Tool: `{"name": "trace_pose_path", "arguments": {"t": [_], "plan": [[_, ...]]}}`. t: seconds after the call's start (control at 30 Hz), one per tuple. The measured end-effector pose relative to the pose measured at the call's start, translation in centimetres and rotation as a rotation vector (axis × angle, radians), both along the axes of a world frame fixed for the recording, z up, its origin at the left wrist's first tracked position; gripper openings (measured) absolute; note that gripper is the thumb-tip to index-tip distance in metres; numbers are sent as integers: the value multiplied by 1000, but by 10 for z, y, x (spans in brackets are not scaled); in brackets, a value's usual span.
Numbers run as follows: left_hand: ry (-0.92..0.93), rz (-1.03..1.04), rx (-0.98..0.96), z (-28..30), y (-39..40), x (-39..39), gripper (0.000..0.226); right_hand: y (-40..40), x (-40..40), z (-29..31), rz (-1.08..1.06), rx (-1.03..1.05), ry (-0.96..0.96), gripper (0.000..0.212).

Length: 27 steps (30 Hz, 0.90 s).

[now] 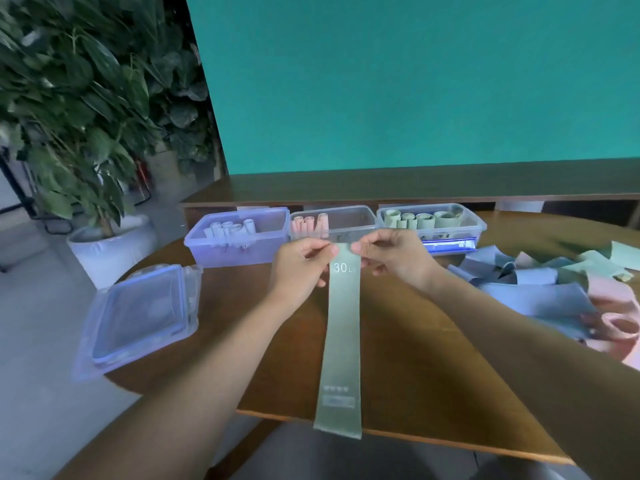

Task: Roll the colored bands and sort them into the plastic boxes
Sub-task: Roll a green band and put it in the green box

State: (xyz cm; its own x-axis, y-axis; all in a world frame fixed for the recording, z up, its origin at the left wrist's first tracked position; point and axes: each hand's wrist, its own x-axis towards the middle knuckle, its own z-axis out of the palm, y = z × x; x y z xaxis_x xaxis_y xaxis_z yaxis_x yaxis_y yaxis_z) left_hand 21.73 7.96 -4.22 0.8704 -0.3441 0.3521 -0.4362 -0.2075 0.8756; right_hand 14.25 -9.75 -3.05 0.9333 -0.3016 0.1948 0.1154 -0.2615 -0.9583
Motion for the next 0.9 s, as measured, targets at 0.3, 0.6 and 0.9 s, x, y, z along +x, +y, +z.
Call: {"name": "trace_pose_path", "arguments": {"t": [0.3, 0.6, 0.9], "plan": [[-1, 97, 128, -52, -12, 55, 12, -10, 62, -55, -101, -164, 96, 11], [12, 148, 193, -60, -12, 65, 23, -5, 72, -63, -179, -376, 140, 31], [-27, 86, 407, -54, 24, 12, 29, 19, 0, -62, -108, -530, 106, 32]]}}
